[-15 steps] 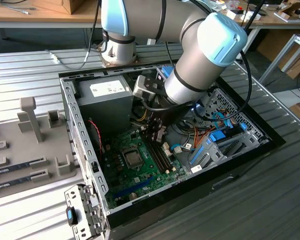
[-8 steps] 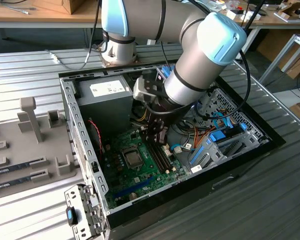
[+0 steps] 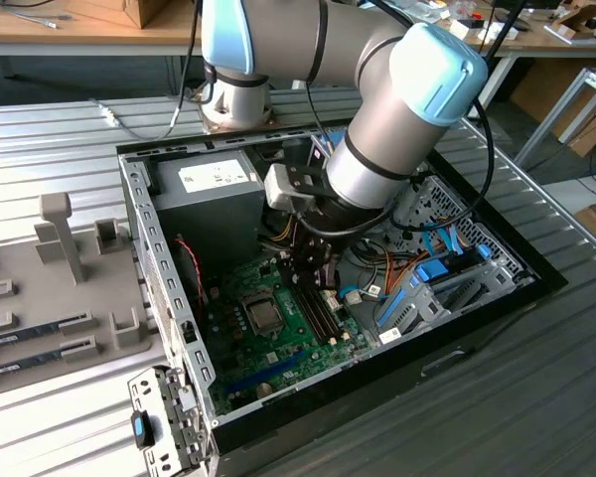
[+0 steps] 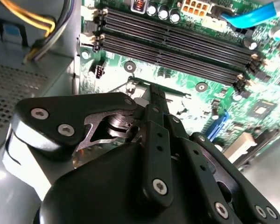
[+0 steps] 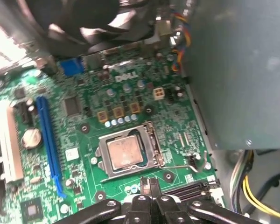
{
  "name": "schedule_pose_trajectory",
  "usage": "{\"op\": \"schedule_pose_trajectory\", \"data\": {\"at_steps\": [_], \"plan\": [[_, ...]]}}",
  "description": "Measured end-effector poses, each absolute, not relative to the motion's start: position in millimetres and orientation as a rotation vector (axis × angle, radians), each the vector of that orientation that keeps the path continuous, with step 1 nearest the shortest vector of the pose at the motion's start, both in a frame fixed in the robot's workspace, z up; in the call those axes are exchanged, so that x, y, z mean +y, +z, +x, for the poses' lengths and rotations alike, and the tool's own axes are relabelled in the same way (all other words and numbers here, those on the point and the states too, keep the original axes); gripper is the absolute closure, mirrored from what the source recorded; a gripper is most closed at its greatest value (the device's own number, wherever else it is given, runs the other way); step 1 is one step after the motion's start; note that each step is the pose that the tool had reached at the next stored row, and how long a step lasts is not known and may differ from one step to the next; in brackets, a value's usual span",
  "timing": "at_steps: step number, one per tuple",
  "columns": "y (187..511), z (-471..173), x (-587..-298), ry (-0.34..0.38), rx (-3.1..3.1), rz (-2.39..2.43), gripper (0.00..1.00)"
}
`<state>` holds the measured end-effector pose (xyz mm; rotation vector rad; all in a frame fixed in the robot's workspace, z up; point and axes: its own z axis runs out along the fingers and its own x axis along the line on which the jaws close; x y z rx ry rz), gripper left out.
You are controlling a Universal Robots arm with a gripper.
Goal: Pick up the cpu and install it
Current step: 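Install the first cpu locking lever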
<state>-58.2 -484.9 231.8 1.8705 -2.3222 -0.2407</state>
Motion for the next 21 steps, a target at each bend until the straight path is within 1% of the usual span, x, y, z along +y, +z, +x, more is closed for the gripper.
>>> {"op": "schedule_pose_trajectory", "data": {"at_steps": [13, 18, 19, 21], "plan": [[231.6, -58.2, -484.9, -0.213, -2.079, 2.118, 0.89], [231.5, -58.4, -484.9, -0.072, -2.151, 2.189, 0.89], [231.5, -58.5, -484.9, -0.054, -2.160, 2.197, 0.89], [231.3, -58.5, -484.8, -0.047, -2.164, 2.201, 0.89]]}}
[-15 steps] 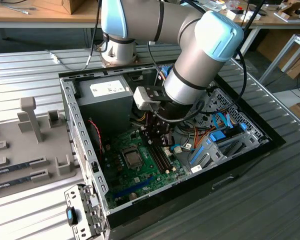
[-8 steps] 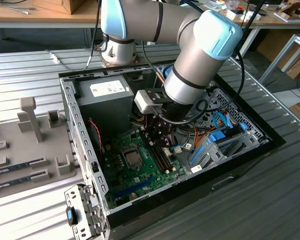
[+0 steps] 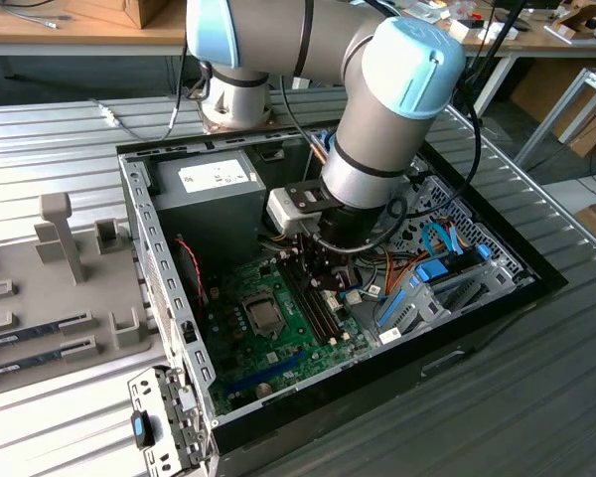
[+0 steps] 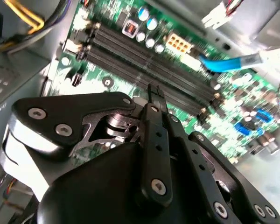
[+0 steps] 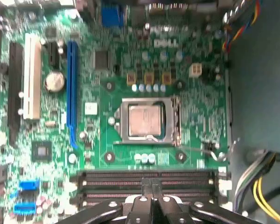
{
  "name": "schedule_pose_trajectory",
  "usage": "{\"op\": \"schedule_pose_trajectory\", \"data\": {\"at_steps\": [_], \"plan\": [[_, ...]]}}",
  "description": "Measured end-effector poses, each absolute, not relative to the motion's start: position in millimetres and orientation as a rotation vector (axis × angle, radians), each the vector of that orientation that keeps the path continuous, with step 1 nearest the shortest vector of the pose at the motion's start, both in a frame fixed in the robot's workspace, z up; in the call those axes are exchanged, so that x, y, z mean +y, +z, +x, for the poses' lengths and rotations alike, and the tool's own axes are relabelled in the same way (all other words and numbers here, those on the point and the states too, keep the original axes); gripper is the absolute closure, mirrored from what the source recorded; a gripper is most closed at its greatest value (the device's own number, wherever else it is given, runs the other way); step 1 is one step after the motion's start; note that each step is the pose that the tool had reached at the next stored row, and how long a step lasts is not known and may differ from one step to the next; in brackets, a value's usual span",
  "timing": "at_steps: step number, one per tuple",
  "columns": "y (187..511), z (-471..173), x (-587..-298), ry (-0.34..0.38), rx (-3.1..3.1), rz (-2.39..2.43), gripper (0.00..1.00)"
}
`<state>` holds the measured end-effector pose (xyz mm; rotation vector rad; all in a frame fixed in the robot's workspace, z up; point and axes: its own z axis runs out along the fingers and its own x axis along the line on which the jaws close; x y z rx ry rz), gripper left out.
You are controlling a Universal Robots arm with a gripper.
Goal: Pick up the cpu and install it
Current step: 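Install the first cpu locking lever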
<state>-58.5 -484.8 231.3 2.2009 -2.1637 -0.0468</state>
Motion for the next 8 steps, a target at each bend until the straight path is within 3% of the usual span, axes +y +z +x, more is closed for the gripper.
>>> {"op": "schedule_pose_trajectory", "data": {"at_steps": [3, 8], "plan": [[231.6, -58.7, -485.1, -0.059, -2.173, 2.211, 0.89], [231.4, -62.5, -487.1, -0.227, -2.237, 2.285, 0.89]]}}
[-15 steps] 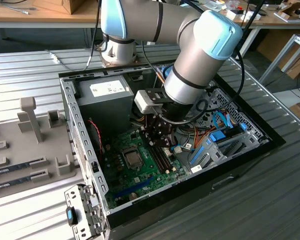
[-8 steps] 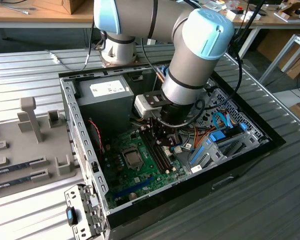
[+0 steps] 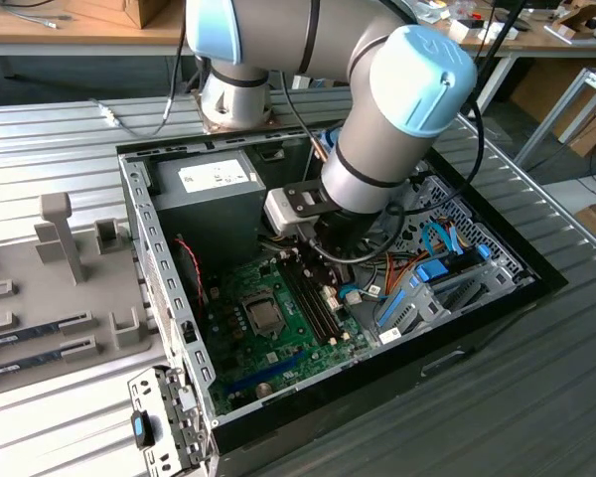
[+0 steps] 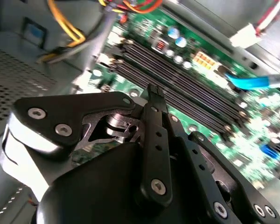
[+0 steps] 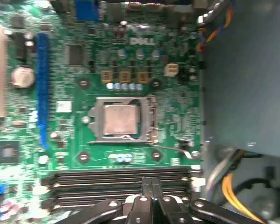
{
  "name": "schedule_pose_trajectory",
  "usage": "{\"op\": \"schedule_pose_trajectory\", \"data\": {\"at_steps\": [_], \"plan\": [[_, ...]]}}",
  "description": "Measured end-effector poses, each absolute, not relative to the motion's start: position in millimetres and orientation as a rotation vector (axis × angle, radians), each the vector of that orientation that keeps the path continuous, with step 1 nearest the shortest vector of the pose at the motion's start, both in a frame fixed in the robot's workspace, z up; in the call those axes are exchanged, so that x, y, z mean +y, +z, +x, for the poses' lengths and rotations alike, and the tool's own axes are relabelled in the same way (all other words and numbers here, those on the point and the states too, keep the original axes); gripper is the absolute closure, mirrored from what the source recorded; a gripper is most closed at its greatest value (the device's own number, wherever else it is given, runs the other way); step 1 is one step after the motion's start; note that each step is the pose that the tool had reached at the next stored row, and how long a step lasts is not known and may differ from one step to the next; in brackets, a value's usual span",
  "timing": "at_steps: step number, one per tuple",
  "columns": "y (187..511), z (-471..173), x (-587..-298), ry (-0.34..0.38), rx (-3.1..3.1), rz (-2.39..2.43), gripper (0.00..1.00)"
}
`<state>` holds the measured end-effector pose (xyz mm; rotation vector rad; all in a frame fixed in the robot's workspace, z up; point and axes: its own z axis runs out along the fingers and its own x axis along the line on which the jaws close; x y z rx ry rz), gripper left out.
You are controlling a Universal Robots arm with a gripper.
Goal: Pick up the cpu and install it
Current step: 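Install the first cpu locking lever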
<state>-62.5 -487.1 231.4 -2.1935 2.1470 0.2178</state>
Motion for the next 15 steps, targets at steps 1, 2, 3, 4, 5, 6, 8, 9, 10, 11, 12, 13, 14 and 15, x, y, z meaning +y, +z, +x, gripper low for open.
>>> {"op": "schedule_pose_trajectory", "data": {"at_steps": [1, 2, 3, 4, 5, 6, 8, 9, 10, 11, 12, 13, 14, 15], "plan": [[231.5, -63.4, -487.5, 0.245, 2.131, -2.179, 0.89], [231.4, -63.8, -487.7, 0.264, 2.120, -2.169, 0.89], [231.4, -64.0, -487.9, 0.283, 2.109, -2.159, 0.89], [231.5, -64.4, -488.0, 0.314, 2.090, -2.141, 0.89], [231.5, -65.2, -488.0, 0.344, 2.072, -2.124, 0.89], [231.5, -65.5, -488.0, 0.355, 2.064, -2.117, 0.89], [231.4, -65.4, -488.0, 0.356, 2.064, -2.117, 0.89], [231.4, -68.5, -488.1, 0.355, 2.064, -2.117, 0.89], [231.4, -70.6, -487.6, 0.355, 2.064, -2.117, 0.89], [231.5, -71.6, -486.4, 0.355, 2.064, -2.117, 0.89], [231.5, -72.0, -482.8, 0.355, 2.064, -2.117, 0.89], [231.5, -72.0, -480.9, 0.355, 2.064, -2.117, 0.89], [231.4, -72.2, -479.4, 0.355, 2.064, -2.117, 0.89], [231.4, -72.6, -478.3, 0.355, 2.064, -2.117, 0.89]]}}
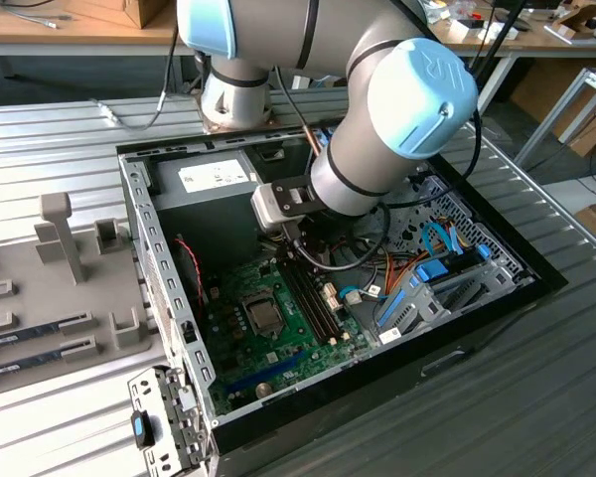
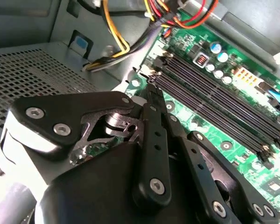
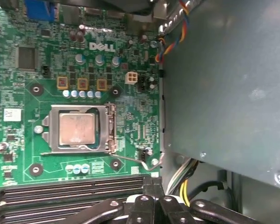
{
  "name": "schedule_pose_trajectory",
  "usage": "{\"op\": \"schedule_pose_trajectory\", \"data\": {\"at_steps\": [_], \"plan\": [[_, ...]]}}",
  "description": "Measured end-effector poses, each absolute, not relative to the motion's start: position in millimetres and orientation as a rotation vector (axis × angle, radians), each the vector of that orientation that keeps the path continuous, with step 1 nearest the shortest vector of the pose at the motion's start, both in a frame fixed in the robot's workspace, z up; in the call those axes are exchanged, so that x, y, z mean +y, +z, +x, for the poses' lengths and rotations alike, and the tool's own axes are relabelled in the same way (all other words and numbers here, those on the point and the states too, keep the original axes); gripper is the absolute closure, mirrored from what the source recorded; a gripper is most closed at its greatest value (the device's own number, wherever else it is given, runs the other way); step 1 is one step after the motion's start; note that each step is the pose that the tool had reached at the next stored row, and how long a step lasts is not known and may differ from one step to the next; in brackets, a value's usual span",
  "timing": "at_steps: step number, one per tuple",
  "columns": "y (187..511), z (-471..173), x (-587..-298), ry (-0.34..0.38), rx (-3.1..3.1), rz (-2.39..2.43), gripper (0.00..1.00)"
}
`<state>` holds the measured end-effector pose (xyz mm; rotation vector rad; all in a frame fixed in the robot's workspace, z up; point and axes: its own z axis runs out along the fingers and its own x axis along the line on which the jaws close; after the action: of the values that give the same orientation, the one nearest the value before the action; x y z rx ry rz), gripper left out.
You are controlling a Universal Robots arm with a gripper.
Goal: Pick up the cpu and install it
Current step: 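Install the first cpu locking lever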
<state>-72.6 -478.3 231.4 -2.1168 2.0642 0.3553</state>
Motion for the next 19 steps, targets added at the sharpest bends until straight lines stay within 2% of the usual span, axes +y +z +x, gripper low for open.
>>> {"op": "schedule_pose_trajectory", "data": {"at_steps": [19], "plan": [[232.3, -84.8, -475.8, 0.342, 2.072, -2.124, 0.89]]}}
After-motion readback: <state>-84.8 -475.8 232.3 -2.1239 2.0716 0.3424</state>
